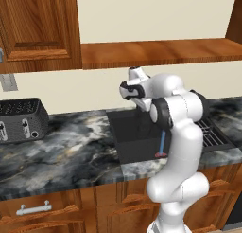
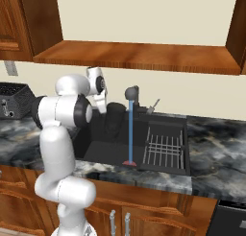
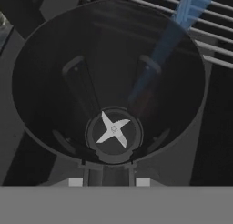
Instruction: Turn on the sink faucet and place the jug under the water for a few seconds to fill it up.
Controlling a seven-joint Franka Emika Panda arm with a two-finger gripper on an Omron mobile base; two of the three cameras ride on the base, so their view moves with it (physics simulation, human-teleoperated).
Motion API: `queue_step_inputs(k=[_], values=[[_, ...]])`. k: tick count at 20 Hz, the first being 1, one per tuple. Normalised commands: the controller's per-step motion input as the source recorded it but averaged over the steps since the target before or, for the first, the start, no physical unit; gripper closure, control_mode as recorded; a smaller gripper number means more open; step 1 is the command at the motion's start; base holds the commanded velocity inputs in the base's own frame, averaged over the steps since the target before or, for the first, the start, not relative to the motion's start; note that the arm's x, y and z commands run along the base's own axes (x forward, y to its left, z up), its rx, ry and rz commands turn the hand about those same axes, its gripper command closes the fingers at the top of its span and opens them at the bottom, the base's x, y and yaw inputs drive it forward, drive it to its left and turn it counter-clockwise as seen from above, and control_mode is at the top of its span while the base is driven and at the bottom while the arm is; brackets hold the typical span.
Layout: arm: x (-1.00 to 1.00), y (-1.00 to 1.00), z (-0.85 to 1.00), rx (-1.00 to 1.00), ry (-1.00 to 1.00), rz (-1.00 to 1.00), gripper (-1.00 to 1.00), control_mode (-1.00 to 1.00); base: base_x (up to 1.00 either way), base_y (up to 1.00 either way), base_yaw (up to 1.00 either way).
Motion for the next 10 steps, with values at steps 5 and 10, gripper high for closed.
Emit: queue_step_inputs(k=[5, 10], values=[[0.15, -0.49, -0.01, 0.13, 0.0, 0.0, 1.0, -1.0, 0.0, 0.0, 0.0], [0.0, -0.25, 0.0, 0.04, 0.0, 0.0, 1.0, -1.0, 0.0, 0.0, 0.0]])
